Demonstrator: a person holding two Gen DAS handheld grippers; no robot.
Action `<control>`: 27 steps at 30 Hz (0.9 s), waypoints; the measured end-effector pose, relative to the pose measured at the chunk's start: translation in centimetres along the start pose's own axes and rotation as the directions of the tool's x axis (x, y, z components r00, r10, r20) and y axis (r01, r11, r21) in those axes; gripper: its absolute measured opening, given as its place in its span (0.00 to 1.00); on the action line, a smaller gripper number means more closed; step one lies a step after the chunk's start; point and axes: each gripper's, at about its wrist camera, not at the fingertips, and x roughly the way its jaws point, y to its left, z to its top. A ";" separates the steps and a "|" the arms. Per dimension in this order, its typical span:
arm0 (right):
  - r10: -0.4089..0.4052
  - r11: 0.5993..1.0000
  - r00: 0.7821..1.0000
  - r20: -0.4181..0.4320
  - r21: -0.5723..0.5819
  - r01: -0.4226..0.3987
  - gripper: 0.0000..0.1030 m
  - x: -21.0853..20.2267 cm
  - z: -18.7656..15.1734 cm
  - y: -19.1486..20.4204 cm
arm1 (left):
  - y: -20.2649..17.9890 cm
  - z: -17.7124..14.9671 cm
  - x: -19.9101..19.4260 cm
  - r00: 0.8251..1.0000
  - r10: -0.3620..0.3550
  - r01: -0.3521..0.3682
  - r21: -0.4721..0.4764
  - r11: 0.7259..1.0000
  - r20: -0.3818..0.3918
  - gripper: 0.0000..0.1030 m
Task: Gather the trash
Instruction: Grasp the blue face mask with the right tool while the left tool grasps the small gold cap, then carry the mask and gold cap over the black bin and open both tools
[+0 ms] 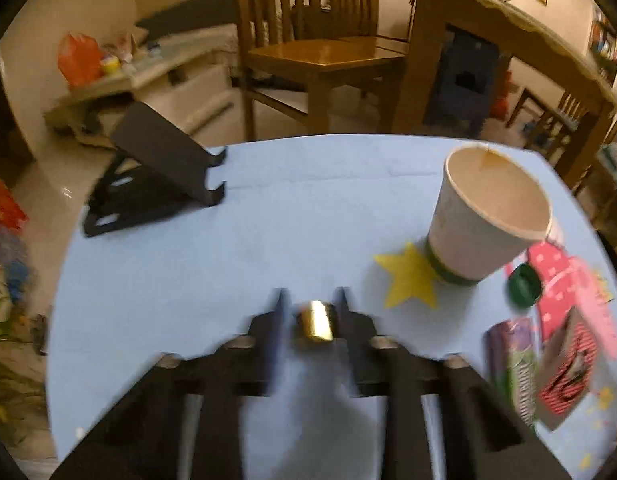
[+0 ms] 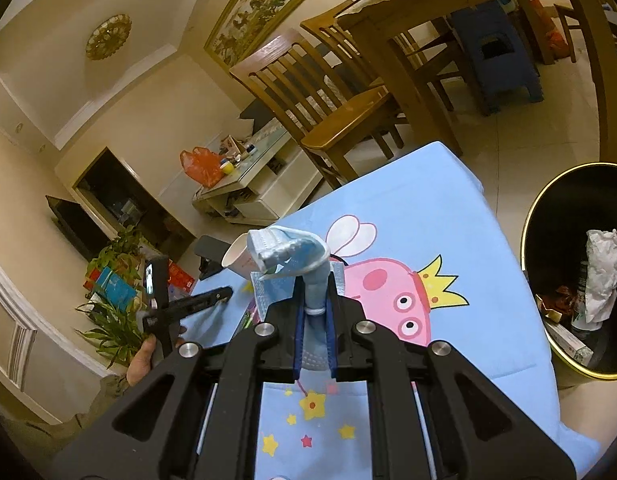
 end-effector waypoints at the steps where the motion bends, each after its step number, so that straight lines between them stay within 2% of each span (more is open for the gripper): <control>1: 0.000 1.000 1.000 0.002 0.002 0.000 0.09 0.1 0.1 0.0 | -0.1 -0.4 -0.3 1.000 -0.006 0.006 0.003 1.000 0.004 0.18; 6: 0.003 1.000 1.000 0.008 -0.003 -0.003 0.10 0.0 0.0 0.3 | 0.8 -2.7 -2.1 0.998 -0.056 0.057 -0.019 0.998 0.022 0.18; 9: -0.003 1.000 1.000 0.015 -0.020 0.004 0.10 -0.2 -0.2 0.5 | 1.5 -3.4 -3.0 0.999 -0.034 0.035 -0.037 0.999 0.018 0.18; 13: -0.020 0.999 0.999 0.031 -0.041 0.022 0.10 -0.8 0.1 0.5 | 0.7 -3.6 -6.7 0.994 -0.017 0.022 -0.047 0.999 0.111 0.18; 17: -0.086 0.990 0.996 0.028 -0.111 0.089 0.10 -0.7 0.0 1.2 | -3.1 -3.7 -9.2 0.986 0.014 -0.016 0.013 1.000 0.168 0.18; 19: -0.092 0.986 0.996 0.001 -0.139 0.091 0.09 -0.2 -0.3 1.6 | -5.2 -3.8 -9.7 0.984 -0.007 0.001 0.031 1.000 0.176 0.18; 22: -0.110 0.978 0.991 -0.079 -0.185 0.094 0.10 1.6 -1.7 2.3 | -9.4 -4.0 -10.4 0.981 0.013 -0.028 0.077 0.997 0.195 0.18; 27: -0.127 0.959 0.979 -0.159 -0.271 0.080 0.10 3.5 -3.9 4.1 | -13.7 -4.4 -11.1 0.979 -0.014 -0.012 0.123 0.992 0.203 0.18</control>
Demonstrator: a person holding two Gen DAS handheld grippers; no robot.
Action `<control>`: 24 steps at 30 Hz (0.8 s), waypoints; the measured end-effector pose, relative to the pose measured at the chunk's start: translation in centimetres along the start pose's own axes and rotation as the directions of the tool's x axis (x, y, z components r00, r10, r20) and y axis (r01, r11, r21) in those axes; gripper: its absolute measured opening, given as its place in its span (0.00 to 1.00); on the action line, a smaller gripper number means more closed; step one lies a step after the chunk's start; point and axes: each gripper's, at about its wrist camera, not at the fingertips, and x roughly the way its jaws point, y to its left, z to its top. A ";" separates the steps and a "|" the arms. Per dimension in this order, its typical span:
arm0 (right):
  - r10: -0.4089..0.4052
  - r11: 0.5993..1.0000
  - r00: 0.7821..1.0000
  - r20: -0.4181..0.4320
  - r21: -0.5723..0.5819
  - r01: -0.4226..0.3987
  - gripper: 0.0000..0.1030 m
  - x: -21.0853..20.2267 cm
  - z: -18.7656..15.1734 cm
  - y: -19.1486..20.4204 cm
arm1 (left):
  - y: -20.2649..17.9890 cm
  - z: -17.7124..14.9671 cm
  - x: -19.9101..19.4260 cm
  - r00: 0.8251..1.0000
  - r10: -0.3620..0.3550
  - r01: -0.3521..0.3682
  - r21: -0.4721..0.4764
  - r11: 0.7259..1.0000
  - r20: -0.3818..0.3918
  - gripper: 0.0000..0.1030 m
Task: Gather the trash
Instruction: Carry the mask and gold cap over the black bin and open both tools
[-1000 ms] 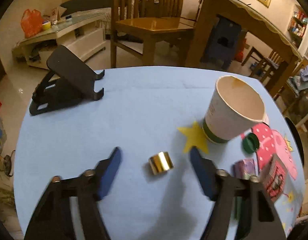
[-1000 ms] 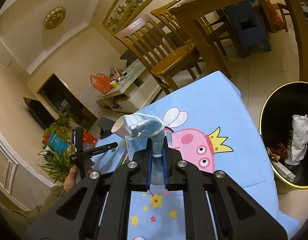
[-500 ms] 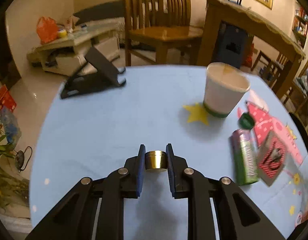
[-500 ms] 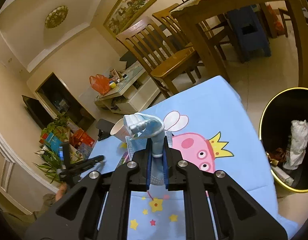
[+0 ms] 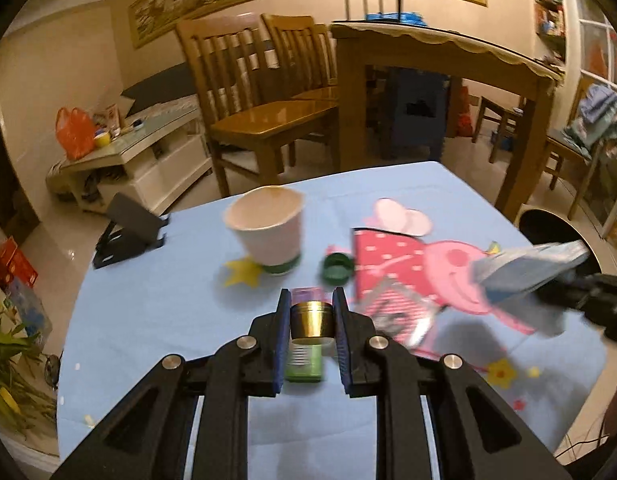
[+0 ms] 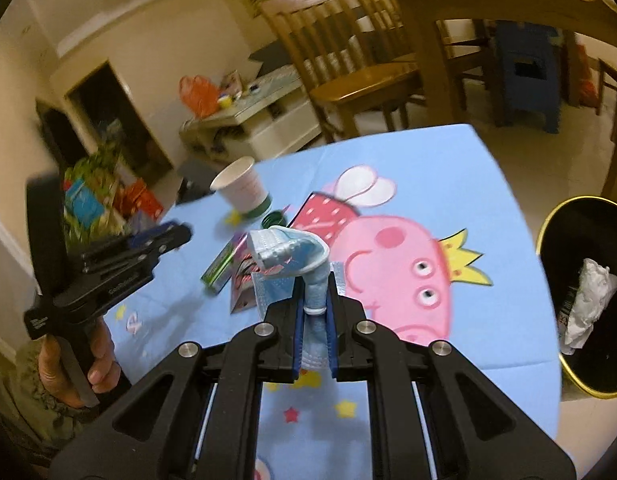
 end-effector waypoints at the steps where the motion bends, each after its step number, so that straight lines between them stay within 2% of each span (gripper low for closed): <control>1: -0.002 1.000 1.000 -0.006 -0.009 0.002 0.10 0.1 -0.1 0.2 | -0.7 0.1 -0.2 1.000 -0.008 0.008 0.008 1.000 0.001 0.18; 5: -0.048 0.999 0.999 0.006 0.014 0.048 0.10 -0.7 0.0 -1.2 | -2.2 0.3 -0.3 1.000 -0.025 0.025 0.034 0.999 0.005 0.18; 8: -0.191 0.981 0.980 0.046 0.042 0.190 0.09 -2.4 1.5 -4.2 | -3.2 0.5 -0.4 0.999 -0.033 0.033 0.056 0.998 0.005 0.18; 10: -0.258 0.963 0.962 0.084 0.107 0.249 0.10 -4.0 2.5 -7.3 | -3.9 0.6 -0.2 0.999 -0.038 0.038 0.066 0.997 0.000 0.18; 12: -0.343 0.926 0.930 0.129 0.212 0.312 0.10 -6.3 2.8 -10.8 | -4.6 0.8 -0.3 0.999 -0.044 0.044 0.078 0.996 0.002 0.18; 13: -0.369 0.914 0.918 0.145 0.233 0.331 0.10 -6.9 3.0 -11.6 | -5.0 0.9 -0.3 0.999 -0.048 0.048 0.083 0.995 0.003 0.18; 15: -0.444 0.880 0.877 0.185 0.276 0.387 0.11 -8.7 3.2 -13.3 | -5.7 1.1 -0.4 0.998 -0.058 0.057 0.092 0.994 0.007 0.18; 16: -0.478 0.860 0.859 0.186 0.297 0.414 0.16 -9.0 3.2 -14.2 | -6.4 1.4 -0.3 0.998 -0.067 0.066 0.101 0.993 0.008 0.18; 17: -0.498 0.845 0.850 0.171 0.317 0.431 0.21 -9.0 3.3 -15.2 | -6.8 1.6 -0.3 0.997 -0.075 0.073 0.107 0.992 0.008 0.18; 18: -0.511 0.829 0.849 0.133 0.338 0.445 0.52 -8.5 3.3 -16.6 | -7.6 1.9 -0.3 0.996 -0.084 0.083 0.115 0.990 0.008 0.18; 19: -0.518 0.810 0.853 0.073 0.362 0.461 0.73 -7.8 2.9 -18.0 | -8.1 2.1 -0.2 0.996 -0.094 0.092 0.123 0.988 0.009 0.18; 22: -0.504 0.797 0.861 0.074 0.425 0.430 0.71 -8.3 2.0 -19.5 | -10.7 2.7 -0.2 0.992 -0.127 0.123 0.156 0.980 0.017 0.18; 24: -0.510 0.795 0.847 0.147 0.457 0.400 0.73 -10.4 2.1 -19.4 | -12.7 3.1 -0.1 0.988 -0.156 0.150 0.179 0.972 0.018 0.18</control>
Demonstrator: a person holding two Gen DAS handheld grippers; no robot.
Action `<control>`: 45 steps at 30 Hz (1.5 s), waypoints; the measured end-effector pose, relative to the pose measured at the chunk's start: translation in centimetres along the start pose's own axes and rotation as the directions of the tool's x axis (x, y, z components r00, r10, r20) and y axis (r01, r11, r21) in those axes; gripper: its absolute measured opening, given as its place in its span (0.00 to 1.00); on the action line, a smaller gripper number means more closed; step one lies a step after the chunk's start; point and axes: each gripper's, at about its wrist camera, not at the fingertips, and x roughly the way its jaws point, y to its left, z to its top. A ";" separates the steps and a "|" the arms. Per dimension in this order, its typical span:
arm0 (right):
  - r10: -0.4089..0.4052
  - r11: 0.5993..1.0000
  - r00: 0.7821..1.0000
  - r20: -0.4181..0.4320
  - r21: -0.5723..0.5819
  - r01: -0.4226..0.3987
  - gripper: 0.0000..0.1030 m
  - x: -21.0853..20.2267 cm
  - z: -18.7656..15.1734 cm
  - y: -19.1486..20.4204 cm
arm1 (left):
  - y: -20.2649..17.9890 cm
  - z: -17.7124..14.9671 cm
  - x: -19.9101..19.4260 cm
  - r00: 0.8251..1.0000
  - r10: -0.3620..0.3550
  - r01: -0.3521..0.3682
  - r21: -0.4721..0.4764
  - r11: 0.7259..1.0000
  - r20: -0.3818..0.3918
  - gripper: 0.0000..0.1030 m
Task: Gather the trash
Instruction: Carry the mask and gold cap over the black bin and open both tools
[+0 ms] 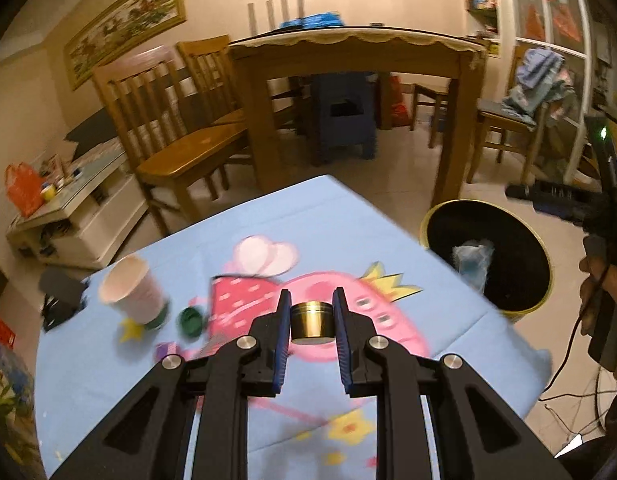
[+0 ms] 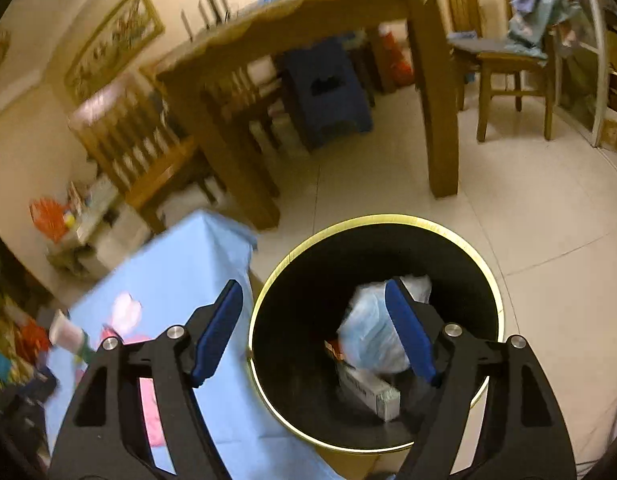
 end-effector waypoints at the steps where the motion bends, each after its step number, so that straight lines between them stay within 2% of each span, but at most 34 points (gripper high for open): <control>1: 0.021 0.999 0.999 0.034 0.026 -0.022 0.75 -0.9 0.3 -0.5 | -1.1 0.3 0.3 1.000 -0.019 0.019 0.012 1.000 -0.002 0.18; 3: 0.041 0.996 0.995 0.088 0.077 -0.047 0.86 -2.5 0.7 -1.7 | -2.8 0.7 1.0 0.999 -0.052 0.052 0.031 0.998 -0.010 0.18; 6: 0.046 0.984 0.994 0.103 0.165 -0.063 0.93 -3.4 1.1 -4.5 | -5.5 1.2 2.2 0.996 -0.088 0.090 0.072 0.993 -0.025 0.18; 10: 0.033 0.954 0.997 0.065 0.295 -0.051 0.95 -3.8 1.4 -8.2 | -9.0 2.0 4.5 0.983 -0.167 0.173 0.099 0.980 -0.070 0.18; 13: 0.025 0.907 0.999 0.040 0.419 -0.039 0.95 -3.8 1.3 -10.6 | -11.5 3.2 6.8 0.974 -0.200 0.211 0.104 0.972 -0.109 0.18; 17: -0.022 0.886 0.996 0.091 0.463 -0.023 0.95 -5.7 0.9 -12.3 | -14.1 5.2 9.3 0.962 -0.241 0.253 0.088 0.963 -0.132 0.18; 21: -0.033 0.881 0.995 0.095 0.472 -0.016 0.95 -6.2 0.9 -12.5 | -16.5 7.1 11.3 0.951 -0.270 0.284 0.084 0.955 -0.152 0.19; 22: -0.040 0.885 0.994 0.098 0.466 -0.011 0.95 -6.2 1.0 -12.3 | -16.9 7.3 11.6 0.950 -0.271 0.287 0.088 0.954 -0.157 0.31; 23: -0.056 0.890 0.992 0.112 0.456 -0.002 0.95 -6.4 1.0 -12.1 | -17.0 7.3 11.8 0.950 -0.271 0.286 0.087 0.954 -0.154 0.52; 25: -0.094 0.897 0.987 0.132 0.442 0.027 0.95 -6.8 1.2 -11.7 | -17.3 7.3 11.9 0.955 -0.259 0.273 0.087 0.958 -0.142 0.73; 29: -0.104 0.913 0.978 0.182 0.408 0.022 0.95 -8.0 1.6 -11.1 | -16.7 6.5 11.5 0.935 -0.319 0.332 0.061 0.941 -0.157 0.72; 31: -0.081 0.933 0.982 0.173 0.360 0.014 0.95 -7.7 1.9 -10.3 | -16.1 5.6 10.6 0.935 -0.318 0.331 0.065 0.941 -0.159 0.72; 34: -0.058 0.975 0.991 0.124 0.221 0.030 0.95 -6.4 2.2 -7.2 | -14.6 4.1 8.4 0.928 -0.344 0.355 0.058 0.933 -0.145 0.73; 36: -0.094 0.992 0.993 0.071 0.094 0.087 0.95 -5.1 2.2 -4.3 | -13.0 2.1 6.2 0.934 -0.333 0.343 0.073 0.936 -0.128 0.77; 39: -0.149 0.988 0.989 0.015 -0.045 0.150 0.95 -3.3 1.5 -0.7 | -9.6 -1.2 3.0 0.961 -0.259 0.267 0.091 0.959 -0.094 0.85; 41: -0.138 0.986 0.990 -0.023 -0.101 0.135 0.95 -2.1 0.7 1.3 | -6.7 -3.4 1.3 0.976 -0.201 0.208 0.080 0.975 -0.086 0.92; 43: -0.115 0.982 0.992 -0.057 -0.154 0.105 0.95 -1.0 -0.2 3.2 | -3.2 -5.5 -0.1 0.989 -0.120 0.126 0.069 0.990 -0.086 0.94; 45: -0.113 0.970 0.991 -0.068 -0.223 0.096 0.95 -0.3 -1.4 5.5 | -0.1 -6.8 -0.9 0.994 -0.062 0.066 0.041 0.997 -0.092 0.94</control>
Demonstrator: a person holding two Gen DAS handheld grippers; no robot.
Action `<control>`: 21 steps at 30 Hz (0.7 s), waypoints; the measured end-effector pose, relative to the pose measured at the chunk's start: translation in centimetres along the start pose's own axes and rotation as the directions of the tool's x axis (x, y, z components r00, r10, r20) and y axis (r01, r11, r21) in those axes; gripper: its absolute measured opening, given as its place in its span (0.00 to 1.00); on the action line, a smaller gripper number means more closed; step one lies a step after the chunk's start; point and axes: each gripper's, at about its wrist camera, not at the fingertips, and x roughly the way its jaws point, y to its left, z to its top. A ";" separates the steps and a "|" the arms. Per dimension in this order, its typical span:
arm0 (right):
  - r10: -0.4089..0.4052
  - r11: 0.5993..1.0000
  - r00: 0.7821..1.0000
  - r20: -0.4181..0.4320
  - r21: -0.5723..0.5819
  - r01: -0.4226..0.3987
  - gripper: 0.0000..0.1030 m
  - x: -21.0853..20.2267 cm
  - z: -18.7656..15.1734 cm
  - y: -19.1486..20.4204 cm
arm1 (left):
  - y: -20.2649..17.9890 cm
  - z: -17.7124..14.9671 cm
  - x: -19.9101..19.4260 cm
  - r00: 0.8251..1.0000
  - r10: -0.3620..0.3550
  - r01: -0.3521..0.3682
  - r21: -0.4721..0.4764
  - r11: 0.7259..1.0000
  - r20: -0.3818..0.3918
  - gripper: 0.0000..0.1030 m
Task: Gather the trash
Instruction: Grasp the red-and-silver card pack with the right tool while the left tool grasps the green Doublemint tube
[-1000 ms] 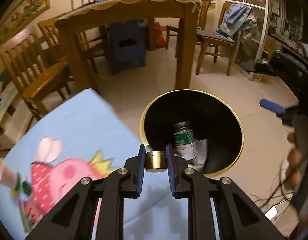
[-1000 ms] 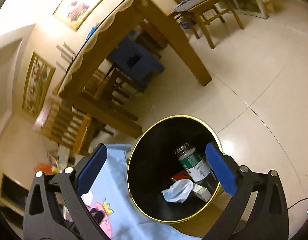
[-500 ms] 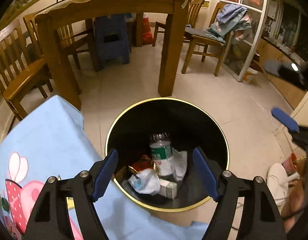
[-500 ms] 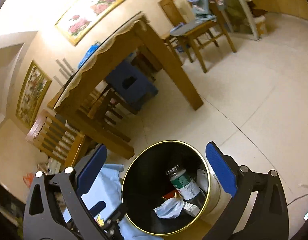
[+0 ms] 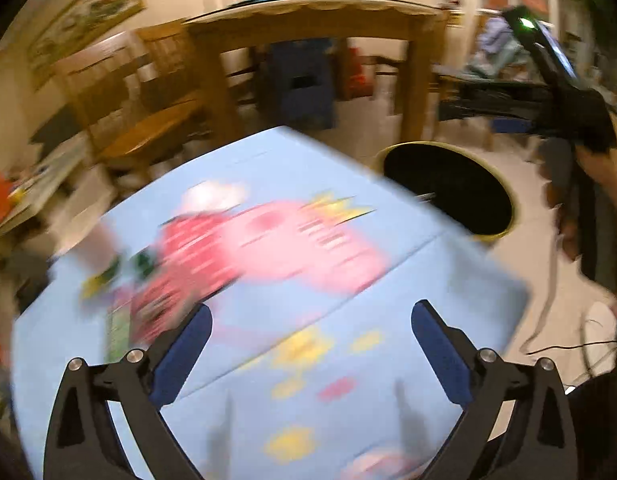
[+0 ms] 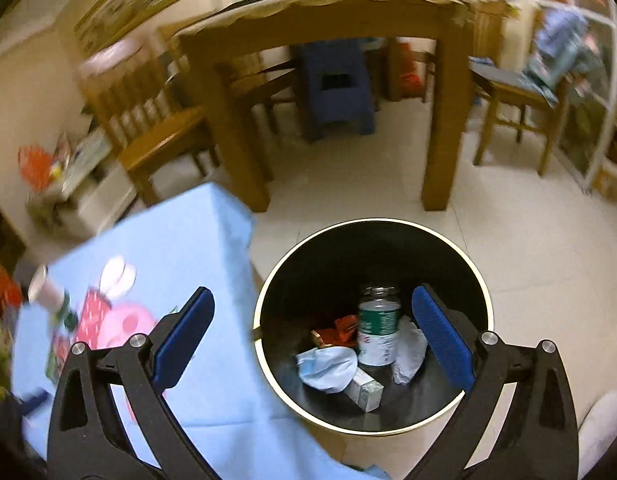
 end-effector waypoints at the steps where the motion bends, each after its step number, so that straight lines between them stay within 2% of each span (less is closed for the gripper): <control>1: -0.001 1.000 1.000 0.000 -0.026 0.001 0.95 0.1 -0.4 1.1 | 1.7 -0.8 -0.5 1.000 0.024 -0.024 -0.027 0.999 -0.003 0.94; 4: 0.002 0.996 1.000 -0.003 -0.089 -0.003 0.95 0.4 -1.4 4.2 | 7.9 -3.0 -1.9 0.994 0.103 -0.105 -0.134 0.985 -0.020 0.94; 7: 0.015 0.991 1.000 -0.017 -0.135 -0.017 0.95 0.7 -2.5 7.4 | 12.6 -4.4 -2.8 0.986 0.160 -0.166 -0.228 0.959 -0.042 0.94; 10: 0.061 0.982 0.997 -0.037 -0.176 -0.067 0.95 0.7 -4.0 10.8 | 15.9 -5.4 -3.7 0.977 0.208 -0.209 -0.289 0.934 -0.036 0.94; 13: 0.123 0.971 0.990 -0.071 -0.200 -0.134 0.95 0.3 -5.5 13.8 | 18.1 -5.8 -4.4 0.964 0.263 -0.256 -0.319 0.913 -0.021 0.94; 15: 0.179 0.952 0.979 -0.096 -0.233 -0.197 0.95 -0.4 -7.1 16.7 | 19.2 -6.2 -4.6 0.965 0.260 -0.251 -0.339 0.907 -0.020 0.94; 21: 0.269 0.900 0.953 -0.137 -0.317 -0.299 0.95 -2.0 -9.8 23.3 | 20.9 -6.9 -4.9 0.965 0.261 -0.246 -0.390 0.887 -0.016 0.94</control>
